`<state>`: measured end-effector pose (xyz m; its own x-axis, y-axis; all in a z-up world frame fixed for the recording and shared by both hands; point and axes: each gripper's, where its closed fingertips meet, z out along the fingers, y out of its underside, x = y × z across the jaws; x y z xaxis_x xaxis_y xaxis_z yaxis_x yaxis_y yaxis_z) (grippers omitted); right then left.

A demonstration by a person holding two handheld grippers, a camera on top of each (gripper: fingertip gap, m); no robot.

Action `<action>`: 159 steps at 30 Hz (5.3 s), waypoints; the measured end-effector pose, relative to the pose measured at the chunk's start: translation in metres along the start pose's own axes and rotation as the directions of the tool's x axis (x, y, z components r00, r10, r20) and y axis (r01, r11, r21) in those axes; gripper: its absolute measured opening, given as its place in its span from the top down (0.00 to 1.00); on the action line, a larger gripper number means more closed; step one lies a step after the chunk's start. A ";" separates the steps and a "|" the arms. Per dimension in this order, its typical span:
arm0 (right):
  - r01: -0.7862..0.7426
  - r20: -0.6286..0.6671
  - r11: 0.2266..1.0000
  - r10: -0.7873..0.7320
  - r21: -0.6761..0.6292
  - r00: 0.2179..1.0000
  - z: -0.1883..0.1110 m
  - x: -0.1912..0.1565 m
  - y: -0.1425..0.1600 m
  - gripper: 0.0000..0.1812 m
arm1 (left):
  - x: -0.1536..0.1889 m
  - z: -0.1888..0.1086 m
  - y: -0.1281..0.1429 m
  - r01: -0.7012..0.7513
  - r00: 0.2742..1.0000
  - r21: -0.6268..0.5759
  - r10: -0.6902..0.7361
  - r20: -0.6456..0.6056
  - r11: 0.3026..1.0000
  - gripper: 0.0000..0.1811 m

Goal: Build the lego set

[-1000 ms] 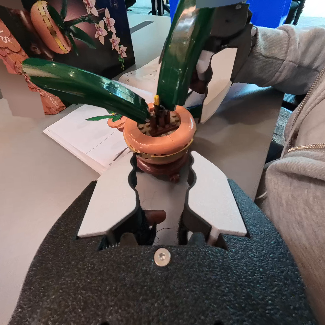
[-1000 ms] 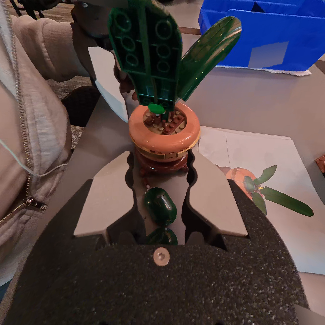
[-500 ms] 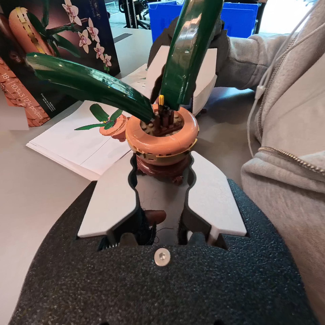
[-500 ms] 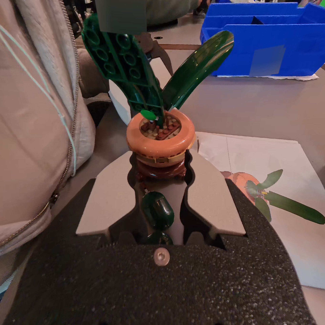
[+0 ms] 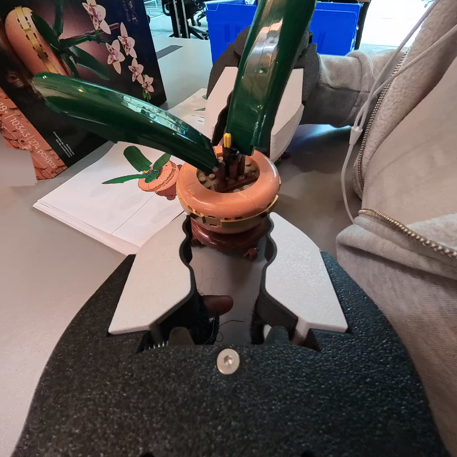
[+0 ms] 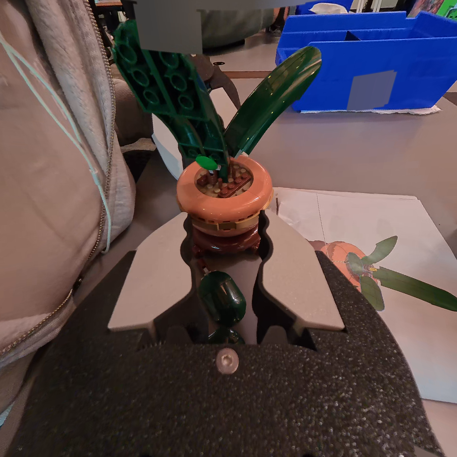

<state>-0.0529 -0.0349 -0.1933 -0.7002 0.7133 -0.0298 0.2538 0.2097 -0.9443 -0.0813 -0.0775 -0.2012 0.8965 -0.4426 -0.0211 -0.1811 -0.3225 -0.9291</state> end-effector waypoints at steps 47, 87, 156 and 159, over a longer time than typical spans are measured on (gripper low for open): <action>0.089 -0.279 0.995 -0.100 -0.054 0.955 -0.008 0.004 -0.013 0.78 | -0.016 -0.005 -0.006 0.021 0.978 0.051 -0.031 0.207 0.998 0.70; -0.250 -0.372 0.967 0.215 -0.047 0.903 -0.069 -0.039 0.036 0.84 | 0.101 0.031 -0.036 0.271 0.962 0.127 -0.263 -0.077 0.954 0.71; -0.205 0.055 0.933 0.198 0.296 0.979 -0.062 -0.101 -0.050 0.95 | 0.120 0.040 -0.080 -0.097 0.966 0.263 0.155 -0.209 0.960 0.97; -0.295 0.127 0.902 0.268 0.315 0.955 -0.064 -0.101 -0.051 0.95 | 0.121 0.038 -0.083 -0.103 0.958 0.287 0.173 -0.230 0.952 0.97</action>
<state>0.0469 -0.0751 -0.1210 -0.6854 0.6527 -0.3228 0.2248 -0.2320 -0.9464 0.0573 -0.0722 -0.1403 0.7344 -0.6719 -0.0963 -0.1488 -0.0209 -0.9886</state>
